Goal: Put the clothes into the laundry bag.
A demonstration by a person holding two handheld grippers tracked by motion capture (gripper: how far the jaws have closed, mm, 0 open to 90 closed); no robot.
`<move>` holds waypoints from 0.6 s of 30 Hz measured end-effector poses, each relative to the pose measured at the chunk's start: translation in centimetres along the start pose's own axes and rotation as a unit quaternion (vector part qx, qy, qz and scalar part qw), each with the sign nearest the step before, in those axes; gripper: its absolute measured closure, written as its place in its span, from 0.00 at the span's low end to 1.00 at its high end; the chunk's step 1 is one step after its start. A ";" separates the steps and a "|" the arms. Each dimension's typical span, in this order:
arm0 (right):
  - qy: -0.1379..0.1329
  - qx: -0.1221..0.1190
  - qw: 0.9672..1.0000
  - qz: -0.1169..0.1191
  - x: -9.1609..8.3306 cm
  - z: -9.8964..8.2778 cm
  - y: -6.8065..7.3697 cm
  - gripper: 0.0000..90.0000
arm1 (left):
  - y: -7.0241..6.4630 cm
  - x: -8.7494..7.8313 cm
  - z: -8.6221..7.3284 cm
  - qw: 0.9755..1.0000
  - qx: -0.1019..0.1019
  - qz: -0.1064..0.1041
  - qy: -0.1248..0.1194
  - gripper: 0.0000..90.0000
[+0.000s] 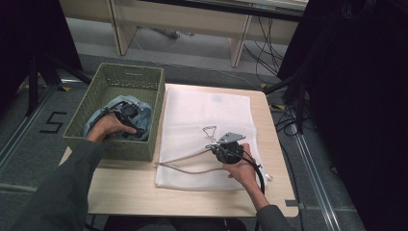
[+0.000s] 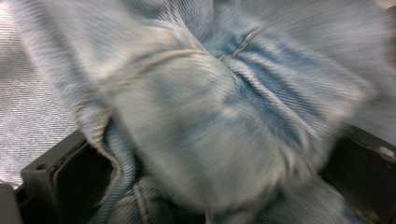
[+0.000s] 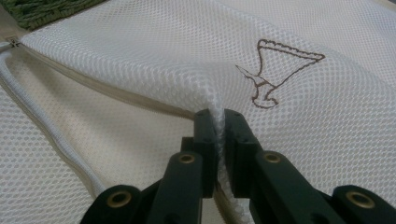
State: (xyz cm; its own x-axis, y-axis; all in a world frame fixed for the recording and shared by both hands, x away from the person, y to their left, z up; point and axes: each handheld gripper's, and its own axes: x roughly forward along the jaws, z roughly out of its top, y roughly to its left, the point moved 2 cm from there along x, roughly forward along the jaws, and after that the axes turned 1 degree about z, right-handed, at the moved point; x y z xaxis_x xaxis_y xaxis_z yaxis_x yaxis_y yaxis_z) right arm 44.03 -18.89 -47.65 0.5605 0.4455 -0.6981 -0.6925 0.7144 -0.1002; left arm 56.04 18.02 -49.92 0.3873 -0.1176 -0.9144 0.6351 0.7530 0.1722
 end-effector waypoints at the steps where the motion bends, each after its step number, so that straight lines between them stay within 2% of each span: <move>1: 0.000 0.000 1.000 0.000 0.0 0.0 0.0 0.95 | 0.0 0.3 0.0 1.000 -0.010 0.002 0.004 0.00; 2: 0.000 0.000 1.000 0.000 0.0 0.0 0.0 0.95 | 0.0 0.3 0.0 1.000 -0.010 0.002 0.004 0.00; 3: -0.002 -0.003 1.000 0.000 0.0 0.0 0.0 0.95 | 0.0 0.4 0.2 1.000 -0.026 0.003 0.005 0.00; 4: -0.002 -0.003 1.000 0.000 0.0 0.0 0.0 0.95 | 0.1 0.5 0.3 1.000 -0.031 0.002 0.008 0.00; 5: -0.001 -0.002 1.000 0.000 -0.1 0.0 0.0 0.95 | 0.5 0.1 0.4 0.999 -0.042 0.030 0.003 0.20; 6: -0.001 -0.002 1.000 0.000 -0.1 0.0 0.0 0.95 | 0.5 0.1 0.4 0.999 -0.042 0.030 0.003 0.34; 7: -0.001 0.000 1.000 0.002 -0.1 0.0 0.0 0.95 | 0.7 0.1 0.4 0.998 -0.052 0.031 -0.001 0.34; 8: -0.001 -0.001 1.000 0.002 -0.1 0.0 0.0 0.95 | 0.8 0.0 0.4 0.998 -0.054 0.031 -0.003 0.42; 10: -0.002 0.004 1.000 0.000 -0.1 0.1 0.1 0.95 | 1.0 -0.2 0.4 0.998 -0.051 0.043 0.000 0.54; 11: -0.001 -0.001 1.000 0.000 -0.1 0.1 0.1 0.95 | 1.3 -0.4 0.5 0.996 -0.067 0.056 -0.014 0.66; 12: -0.001 -0.001 1.000 0.000 -0.1 0.1 0.1 0.95 | 1.3 -0.4 0.5 0.996 -0.067 0.056 -0.014 0.70; 13: 0.000 -0.001 1.000 -0.001 -0.1 0.1 0.1 0.95 | 1.6 -0.4 0.4 0.994 -0.076 0.069 -0.023 0.73; 14: 0.000 -0.002 1.000 0.000 -0.1 0.0 0.1 0.95 | 1.6 -0.4 0.4 0.994 -0.076 0.069 -0.023 0.74; 15: 0.000 -0.002 1.000 -0.001 -0.1 0.0 0.1 0.95 | 1.8 -0.5 0.4 0.993 -0.090 0.073 -0.034 0.74; 17: -0.001 0.000 1.000 -0.002 0.0 0.1 0.0 0.95 | 1.9 -0.7 0.5 0.992 -0.090 0.075 -0.038 0.75; 18: -0.001 0.000 1.000 -0.002 0.0 0.1 0.0 0.95 | 2.0 -1.0 0.5 0.992 -0.093 0.075 -0.047 0.75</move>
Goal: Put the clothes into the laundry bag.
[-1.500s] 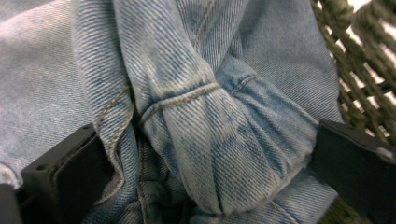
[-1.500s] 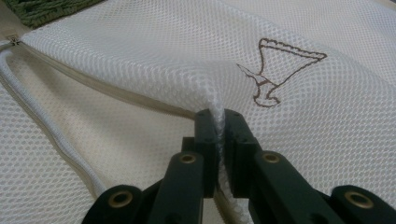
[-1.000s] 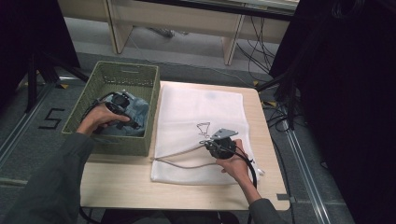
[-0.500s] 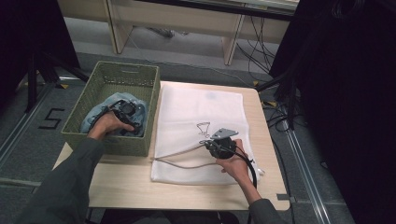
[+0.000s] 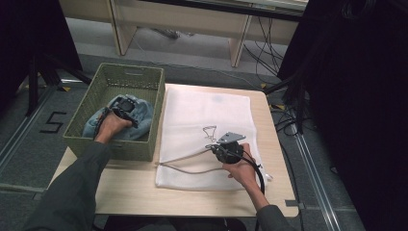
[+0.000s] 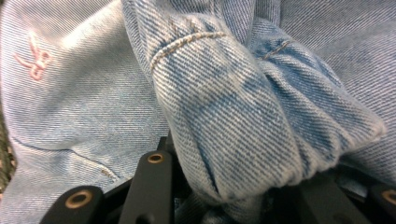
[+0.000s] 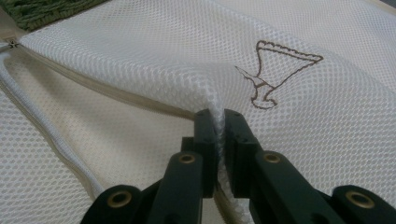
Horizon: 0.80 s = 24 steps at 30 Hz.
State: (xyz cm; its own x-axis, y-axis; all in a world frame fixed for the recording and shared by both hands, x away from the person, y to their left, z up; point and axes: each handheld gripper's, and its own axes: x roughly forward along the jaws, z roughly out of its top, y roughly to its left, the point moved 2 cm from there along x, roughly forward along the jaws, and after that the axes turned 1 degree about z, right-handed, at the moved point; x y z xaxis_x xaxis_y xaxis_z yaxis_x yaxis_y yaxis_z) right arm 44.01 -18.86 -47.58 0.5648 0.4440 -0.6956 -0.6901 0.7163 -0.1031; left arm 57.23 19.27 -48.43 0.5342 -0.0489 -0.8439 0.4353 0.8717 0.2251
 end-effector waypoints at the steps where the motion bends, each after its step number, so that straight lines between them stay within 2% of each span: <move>1: -0.001 0.002 1.000 -0.001 0.0 0.0 0.0 0.95 | 0.5 -0.8 0.2 0.999 -0.019 -0.008 -0.024 0.75; 2: -0.001 0.002 1.000 -0.001 0.0 0.0 0.0 0.95 | 0.5 -0.8 0.2 0.999 -0.019 -0.008 -0.024 0.75; 5: -0.004 0.000 1.000 -0.002 -0.1 0.1 -0.1 0.95 | 1.9 -3.1 0.5 0.997 -0.055 -0.019 -0.058 0.76; 6: -0.004 0.000 1.000 -0.002 -0.1 0.1 -0.1 0.95 | 1.9 -3.1 0.5 0.997 -0.055 -0.019 -0.058 0.76; 7: -0.008 0.005 1.000 -0.004 -0.2 0.2 0.0 0.95 | 2.5 -4.2 0.5 0.995 -0.061 -0.026 -0.074 0.76; 8: -0.008 0.005 1.000 -0.004 -0.2 0.2 0.0 0.95 | 2.5 -4.2 0.5 0.995 -0.061 -0.026 -0.074 0.76; 11: -0.015 0.008 1.000 -0.008 -0.1 0.2 0.0 0.96 | 3.7 -6.4 0.5 0.990 -0.081 -0.034 -0.110 0.76; 12: -0.014 0.007 1.000 -0.007 -0.2 0.2 -0.1 0.96 | 4.1 -7.4 0.5 0.987 -0.088 -0.034 -0.126 0.76; 13: -0.016 -0.006 1.000 -0.007 -0.2 0.2 -0.3 0.96 | 4.3 -8.0 0.6 0.987 -0.090 -0.036 -0.131 0.76; 14: -0.016 -0.005 1.000 -0.007 -0.2 0.3 -0.3 0.96 | 4.8 -9.2 0.6 0.984 -0.092 -0.042 -0.147 0.76; 15: -0.024 -0.002 1.000 -0.012 -0.1 0.3 -0.3 0.96 | 5.0 -9.8 0.7 0.983 -0.092 -0.044 -0.155 0.76; 16: -0.020 -0.003 1.000 -0.008 -0.2 0.3 -0.3 0.96 | 5.1 -10.5 0.7 0.981 -0.091 -0.044 -0.163 0.76; 17: -0.022 0.000 1.000 -0.010 -0.2 0.3 -0.3 0.96 | 5.4 -11.4 0.8 0.982 -0.087 -0.043 -0.163 0.76; 18: -0.022 0.000 1.000 -0.010 -0.2 0.3 -0.3 0.96 | 5.6 -12.2 0.8 0.980 -0.088 -0.043 -0.171 0.76; 19: -0.023 0.003 1.000 -0.011 -0.2 0.3 -0.4 0.96 | 5.7 -13.0 0.9 0.977 -0.096 -0.047 -0.184 0.76; 20: -0.023 0.003 1.000 -0.011 -0.2 0.3 -0.4 0.96 | 5.9 -13.9 0.9 0.977 -0.089 -0.047 -0.186 0.76; 21: -0.018 0.012 1.000 -0.008 -0.3 0.3 -0.3 0.96 | 5.9 -14.6 1.0 0.975 -0.091 -0.050 -0.196 0.76; 22: -0.014 0.011 1.000 -0.007 -0.4 0.3 -0.3 0.96 | 6.0 -15.5 1.0 0.973 -0.092 -0.048 -0.205 0.76; 23: -0.014 0.011 1.000 -0.007 -0.4 0.3 -0.3 0.96 | 6.0 -17.0 1.1 0.971 -0.089 -0.054 -0.216 0.76; 24: -0.015 0.014 1.000 -0.007 -0.4 0.3 -0.3 0.96 | 6.0 -17.0 1.1 0.971 -0.089 -0.054 -0.216 0.76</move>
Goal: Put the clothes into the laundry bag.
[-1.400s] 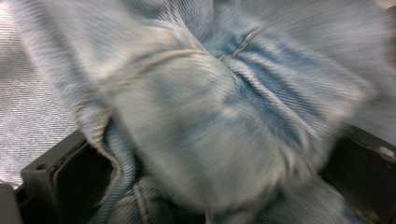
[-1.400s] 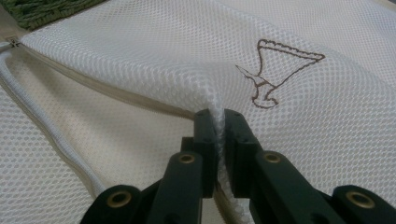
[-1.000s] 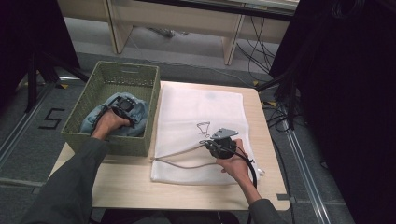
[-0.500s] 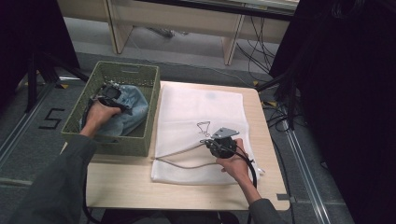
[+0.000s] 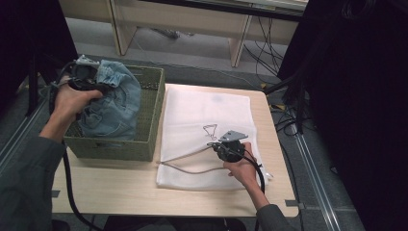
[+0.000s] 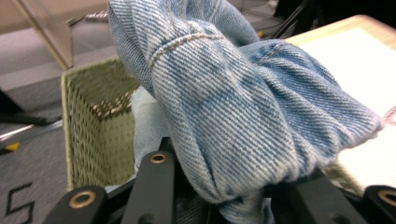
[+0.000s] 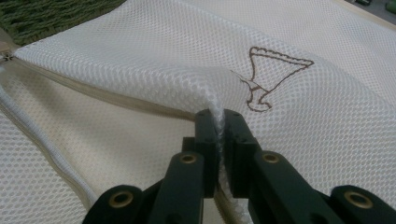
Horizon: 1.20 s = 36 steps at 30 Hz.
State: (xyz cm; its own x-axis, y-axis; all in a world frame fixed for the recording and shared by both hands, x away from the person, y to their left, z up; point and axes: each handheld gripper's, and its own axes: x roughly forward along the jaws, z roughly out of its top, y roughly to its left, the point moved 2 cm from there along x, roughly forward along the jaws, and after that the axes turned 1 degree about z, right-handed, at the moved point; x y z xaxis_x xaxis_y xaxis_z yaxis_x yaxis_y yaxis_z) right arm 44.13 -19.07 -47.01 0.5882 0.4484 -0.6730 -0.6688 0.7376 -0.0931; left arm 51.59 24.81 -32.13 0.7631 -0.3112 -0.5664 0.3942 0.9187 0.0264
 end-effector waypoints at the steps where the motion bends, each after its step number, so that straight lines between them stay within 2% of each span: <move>1: 0.000 0.000 1.000 0.000 0.0 0.0 0.0 0.96 | -0.1 -0.7 0.4 1.000 0.003 0.004 -0.009 0.76; 2: 0.000 0.000 1.000 0.000 0.0 0.0 0.0 0.96 | -0.5 -1.9 1.2 1.000 -0.003 -0.005 -0.022 0.76; 3: 0.000 0.000 1.000 0.000 0.0 0.0 0.0 0.96 | -0.5 -1.9 1.2 1.000 -0.003 -0.005 -0.022 0.76; 7: -0.009 -0.001 1.000 -0.003 0.0 0.0 -0.1 0.96 | -1.1 -4.2 2.4 0.999 -0.001 -0.014 -0.039 0.76; 8: -0.010 -0.002 1.000 -0.003 0.0 0.0 -0.1 0.96 | -1.4 -5.0 2.7 0.999 -0.002 -0.027 -0.042 0.76; 9: -0.010 -0.002 1.000 -0.003 0.0 0.0 -0.1 0.96 | -1.4 -5.0 2.7 0.999 -0.002 -0.027 -0.042 0.76; 10: -0.015 -0.010 1.000 -0.006 0.0 0.1 -0.3 0.96 | -1.8 -5.7 3.0 0.998 -0.002 -0.044 -0.050 0.76; 13: -0.015 -0.010 1.000 -0.006 0.1 0.1 -0.3 0.96 | -2.6 -6.9 3.4 0.996 0.000 -0.069 -0.057 0.76; 15: -0.015 -0.010 1.000 -0.006 0.0 0.1 -0.3 0.96 | -2.8 -7.3 3.5 0.996 0.002 -0.070 -0.060 0.76; 16: -0.015 -0.010 1.000 -0.006 0.0 0.1 -0.3 0.96 | -3.4 -8.1 3.9 0.994 0.005 -0.086 -0.065 0.76; 17: -0.015 -0.010 1.000 -0.006 0.0 0.1 -0.3 0.96 | -3.4 -8.1 3.9 0.994 0.005 -0.086 -0.065 0.76; 18: -0.014 -0.010 1.000 -0.006 0.0 0.1 -0.3 0.96 | -4.0 -8.8 4.2 0.993 0.013 -0.097 -0.068 0.76; 20: -0.014 -0.013 1.000 -0.006 0.0 0.1 -0.4 0.96 | -4.3 -9.2 4.4 0.992 0.015 -0.104 -0.070 0.76; 21: -0.014 -0.013 1.000 -0.006 0.0 0.1 -0.4 0.96 | -5.0 -9.9 4.8 0.990 0.020 -0.120 -0.072 0.76; 22: -0.009 -0.004 1.000 -0.003 0.0 0.1 -0.3 0.96 | -5.0 -9.9 4.8 0.990 0.020 -0.120 -0.072 0.76; 24: -0.015 -0.007 1.000 -0.006 0.0 0.1 -0.4 0.96 | -5.7 -10.6 5.0 0.987 0.020 -0.143 -0.073 0.76; 25: -0.015 -0.006 1.000 -0.006 0.0 0.1 -0.4 0.96 | -6.5 -11.2 5.2 0.984 0.028 -0.158 -0.073 0.76; 27: -0.015 -0.001 1.000 -0.005 -0.1 0.1 -0.4 0.96 | -7.2 -11.7 5.2 0.981 0.033 -0.173 -0.076 0.76; 28: -0.015 -0.001 1.000 -0.005 -0.1 0.1 -0.4 0.96 | -7.2 -11.7 5.2 0.981 0.033 -0.173 -0.076 0.76; 29: -0.020 0.002 1.000 -0.009 0.0 0.1 -0.4 0.96 | -8.0 -12.2 5.3 0.978 0.034 -0.192 -0.078 0.76; 31: -0.014 0.002 1.000 -0.007 -0.1 0.1 -0.4 0.96 | -8.8 -12.8 5.4 0.974 0.038 -0.212 -0.076 0.76; 33: -0.010 0.010 1.000 -0.004 -0.2 0.1 -0.3 0.96 | -9.7 -13.3 5.6 0.971 0.047 -0.223 -0.078 0.76; 34: -0.010 0.010 1.000 -0.004 -0.2 0.1 -0.3 0.96 | -9.7 -13.3 5.6 0.971 0.047 -0.223 -0.078 0.76; 35: -0.013 0.015 1.000 -0.003 -0.1 0.1 -0.2 0.96 | -10.1 -13.6 5.7 0.969 0.049 -0.230 -0.080 0.76; 36: -0.024 0.007 1.000 -0.009 -0.1 0.1 -0.5 0.96 | -11.0 -14.1 6.0 0.965 0.056 -0.240 -0.086 0.76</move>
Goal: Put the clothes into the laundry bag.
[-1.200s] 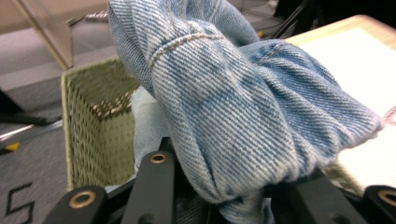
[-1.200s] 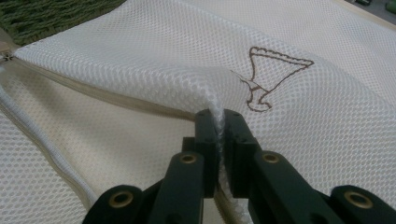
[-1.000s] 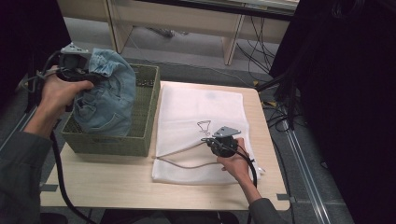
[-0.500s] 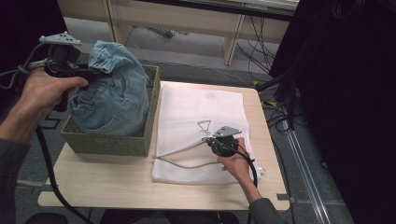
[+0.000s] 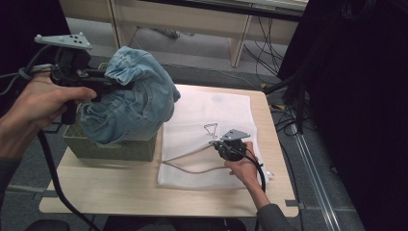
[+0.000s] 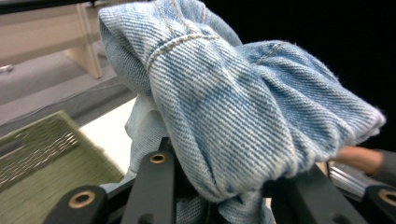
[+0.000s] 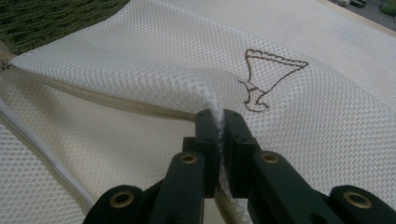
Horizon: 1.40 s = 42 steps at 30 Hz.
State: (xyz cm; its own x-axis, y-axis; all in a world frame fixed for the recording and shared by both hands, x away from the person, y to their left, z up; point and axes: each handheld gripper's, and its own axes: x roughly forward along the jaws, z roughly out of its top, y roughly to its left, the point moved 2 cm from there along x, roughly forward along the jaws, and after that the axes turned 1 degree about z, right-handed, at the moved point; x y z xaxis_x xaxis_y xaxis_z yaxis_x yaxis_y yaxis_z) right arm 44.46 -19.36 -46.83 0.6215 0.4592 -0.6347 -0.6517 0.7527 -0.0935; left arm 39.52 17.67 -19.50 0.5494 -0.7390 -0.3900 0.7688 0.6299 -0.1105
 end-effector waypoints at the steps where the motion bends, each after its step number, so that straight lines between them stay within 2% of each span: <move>1: -0.001 0.000 1.000 0.000 0.0 0.0 0.0 0.96 | -0.4 0.0 0.2 1.000 0.002 -0.007 -0.003 0.76; 2: 0.000 0.000 1.000 0.001 0.0 0.0 0.0 0.96 | -1.0 -0.1 0.5 1.000 0.007 -0.014 -0.006 0.76; 3: 0.000 0.000 1.000 0.001 0.0 0.0 0.0 0.96 | -1.0 -0.1 0.5 1.000 0.007 -0.014 -0.006 0.76; 4: -0.004 0.000 1.000 0.000 0.0 0.0 -0.1 0.96 | -1.9 -0.1 1.1 0.999 0.008 -0.033 -0.012 0.76; 6: -0.002 0.000 1.000 0.001 -0.1 0.0 -0.1 0.96 | -2.3 -0.1 1.3 0.999 0.011 -0.039 -0.012 0.76; 8: 0.001 -0.005 1.000 0.003 -0.2 0.1 -0.3 0.96 | -3.6 -0.1 1.9 0.998 0.019 -0.059 -0.013 0.76; 9: 0.000 -0.004 1.000 0.004 -0.2 0.1 -0.4 0.96 | -3.9 0.0 1.9 0.997 0.019 -0.067 -0.015 0.76; 11: 0.002 -0.001 1.000 0.006 -0.3 0.1 -0.5 0.96 | -4.3 0.1 1.9 0.997 0.021 -0.069 -0.014 0.76; 14: -0.005 0.000 1.000 0.003 -0.3 0.1 -0.6 0.96 | -5.3 0.6 1.5 0.995 0.015 -0.095 -0.013 0.76; 15: -0.007 0.007 1.000 0.004 -0.3 0.1 -0.5 0.96 | -6.2 0.7 1.5 0.995 0.025 -0.100 -0.015 0.76; 16: -0.007 0.007 1.000 0.004 -0.3 0.1 -0.5 0.96 | -6.2 0.7 1.5 0.995 0.025 -0.100 -0.015 0.76; 17: 0.013 0.014 1.000 0.016 -0.5 0.0 -0.4 0.96 | -6.6 0.7 1.6 0.994 0.025 -0.109 -0.014 0.76; 19: 0.012 0.015 1.000 0.016 -0.5 0.0 -0.4 0.96 | -7.5 0.8 2.0 0.991 0.030 -0.127 -0.021 0.76; 20: 0.001 0.007 1.000 0.008 -0.4 0.1 -0.6 0.96 | -7.8 0.9 2.0 0.991 0.030 -0.129 -0.022 0.76; 23: -0.001 0.014 1.000 0.011 -0.5 0.0 -0.7 0.96 | -7.9 1.3 1.5 0.990 0.029 -0.134 -0.014 0.76; 25: -0.007 0.022 1.000 0.010 -0.4 0.1 -0.7 0.96 | -7.8 2.2 0.5 0.990 0.026 -0.139 -0.006 0.75; 26: -0.007 0.022 1.000 0.010 -0.4 0.1 -0.7 0.96 | -7.8 2.2 0.5 0.990 0.026 -0.139 -0.006 0.75; 27: -0.012 0.010 1.000 0.008 -0.3 0.1 -0.8 0.96 | -7.7 2.5 -0.1 0.990 0.017 -0.142 -0.004 0.75; 29: -0.004 0.015 1.000 0.015 -0.5 0.1 -0.8 0.96 | -7.4 3.6 -1.8 0.989 0.007 -0.150 0.006 0.75; 30: -0.016 0.019 1.000 0.013 -0.5 0.1 -0.9 0.96 | -7.2 4.0 -2.5 0.989 0.003 -0.150 0.010 0.75; 31: -0.018 0.036 0.999 0.021 -0.8 0.3 -1.1 0.97 | -7.0 5.3 -4.3 0.987 -0.009 -0.156 0.030 0.75; 32: -0.020 0.025 0.999 0.019 -0.9 0.5 -1.3 0.97 | -6.9 6.0 -5.3 0.987 -0.013 -0.154 0.039 0.75; 35: -0.033 0.020 0.999 0.011 -1.2 1.2 -1.1 0.97 | -6.9 8.5 -7.8 0.985 -0.016 -0.157 0.071 0.75; 36: -0.033 0.020 0.999 0.011 -1.2 1.2 -1.1 0.97 | -6.9 8.5 -7.8 0.985 -0.016 -0.157 0.071 0.75; 37: -0.036 0.014 0.999 0.006 -1.4 1.6 -1.1 0.97 | -7.1 10.4 -9.3 0.983 -0.018 -0.163 0.086 0.75; 38: -0.038 0.017 0.999 0.004 -1.5 1.8 -1.0 0.97 | -7.2 11.3 -10.1 0.981 -0.026 -0.168 0.094 0.75; 39: -0.038 0.017 0.999 0.004 -1.5 1.8 -1.0 0.97 | -7.2 11.3 -10.1 0.981 -0.026 -0.168 0.094 0.75; 42: -0.040 -0.004 0.999 -0.004 -1.9 2.4 -1.0 0.97 | -7.8 14.1 -11.9 0.976 -0.028 -0.179 0.117 0.75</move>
State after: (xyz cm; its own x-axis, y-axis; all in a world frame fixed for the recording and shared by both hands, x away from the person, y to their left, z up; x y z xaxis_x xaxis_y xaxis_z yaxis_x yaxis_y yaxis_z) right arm 44.98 -19.90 -43.67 0.6592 0.4893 -0.5710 -0.6496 0.7530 -0.1049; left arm 37.39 5.22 -34.98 0.1540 -0.8430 -0.5155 0.8746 0.3590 -0.3258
